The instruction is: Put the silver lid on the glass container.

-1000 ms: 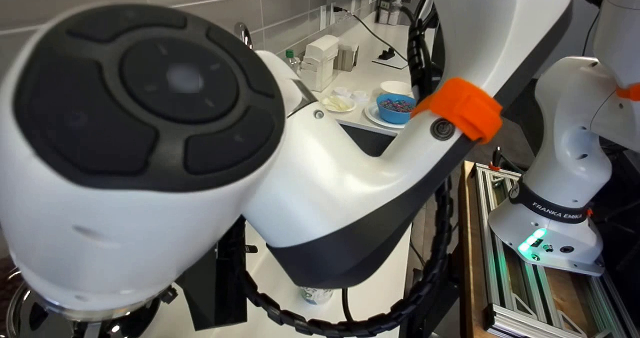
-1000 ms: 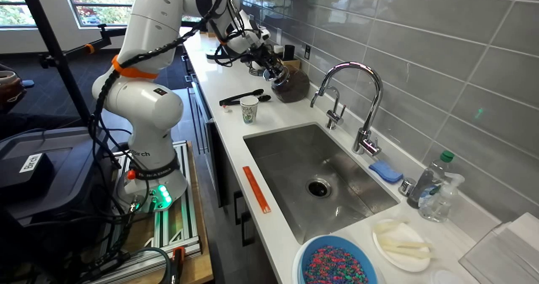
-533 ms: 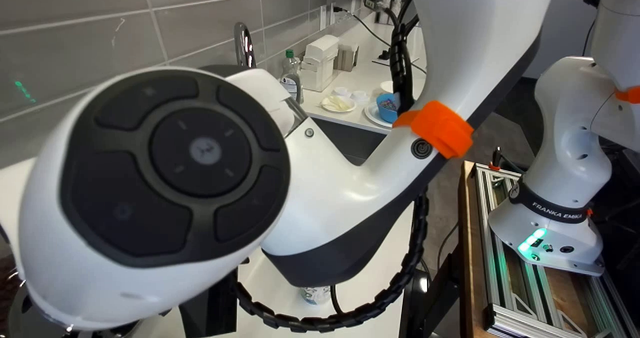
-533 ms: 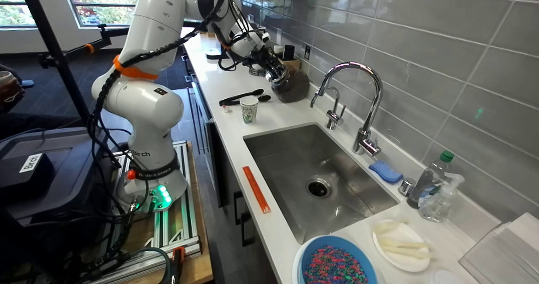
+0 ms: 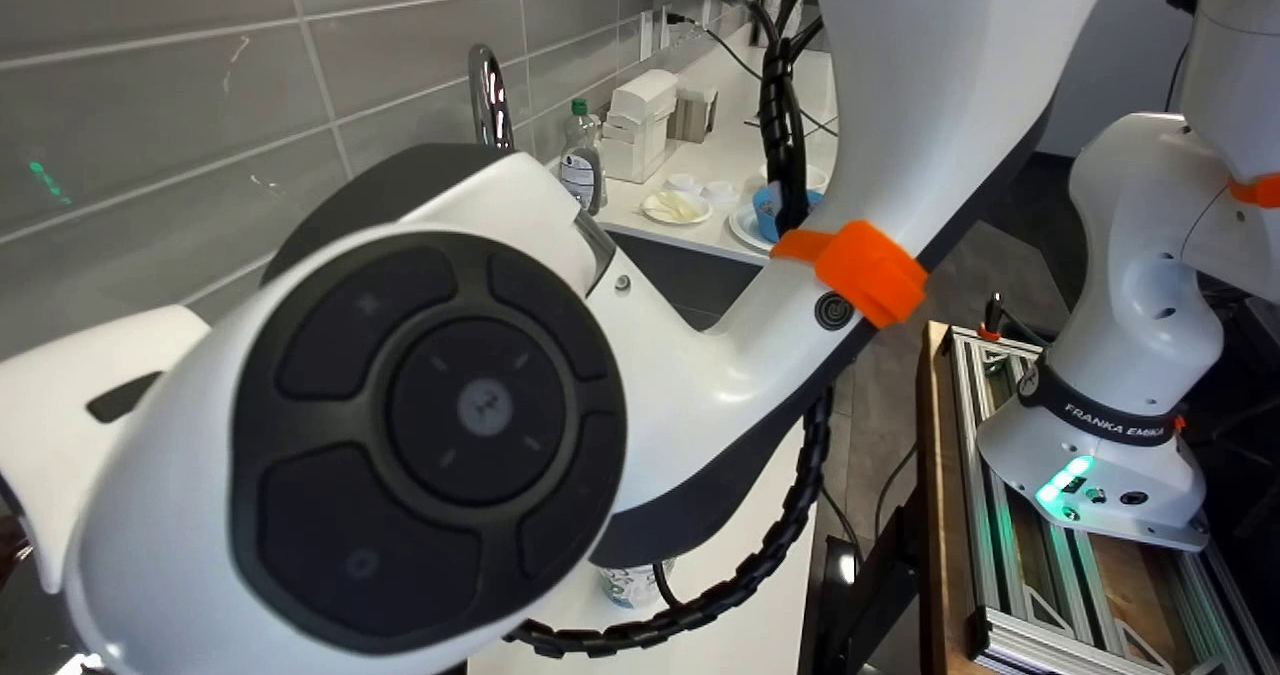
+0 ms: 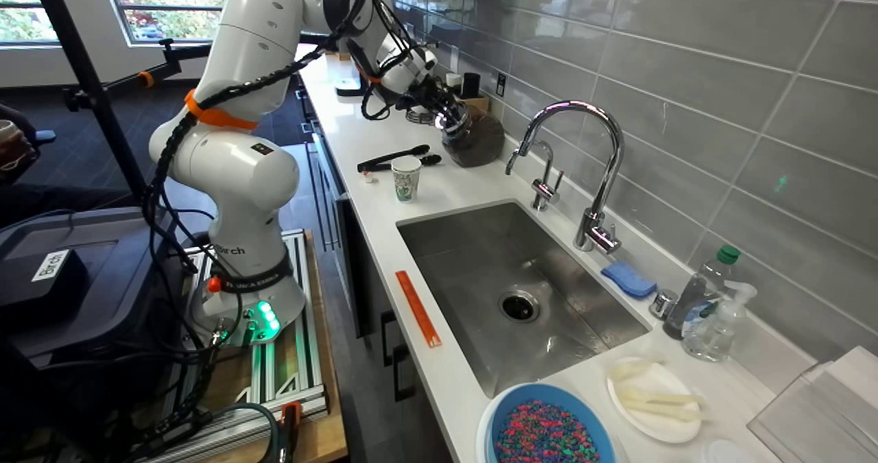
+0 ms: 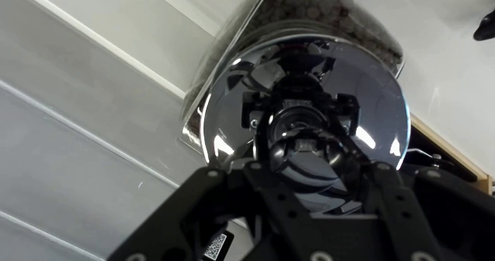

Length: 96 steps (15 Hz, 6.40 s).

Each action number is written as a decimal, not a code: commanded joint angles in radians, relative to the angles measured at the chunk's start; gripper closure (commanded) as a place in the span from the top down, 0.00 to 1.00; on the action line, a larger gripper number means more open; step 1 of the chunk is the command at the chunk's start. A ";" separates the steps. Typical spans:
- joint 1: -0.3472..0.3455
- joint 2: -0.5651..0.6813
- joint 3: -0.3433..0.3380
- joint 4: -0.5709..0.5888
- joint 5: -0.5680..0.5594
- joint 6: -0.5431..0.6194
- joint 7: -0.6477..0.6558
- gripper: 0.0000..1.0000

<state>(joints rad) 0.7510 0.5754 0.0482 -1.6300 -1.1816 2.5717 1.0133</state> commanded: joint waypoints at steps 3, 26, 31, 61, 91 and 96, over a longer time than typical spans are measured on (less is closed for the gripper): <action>-0.007 0.013 0.019 -0.001 -0.093 -0.014 0.107 0.21; -0.053 0.051 0.062 0.001 -0.254 -0.039 0.356 0.21; -0.069 0.065 0.076 0.015 -0.264 -0.034 0.366 0.21; -0.109 0.111 0.126 0.054 -0.237 -0.046 0.314 1.00; -0.190 -0.277 0.238 -0.340 0.206 -0.016 0.112 1.00; -0.231 -0.355 0.269 -0.436 0.315 0.006 0.042 1.00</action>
<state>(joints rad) 0.5572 0.2977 0.2887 -1.9698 -0.9473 2.5432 1.1130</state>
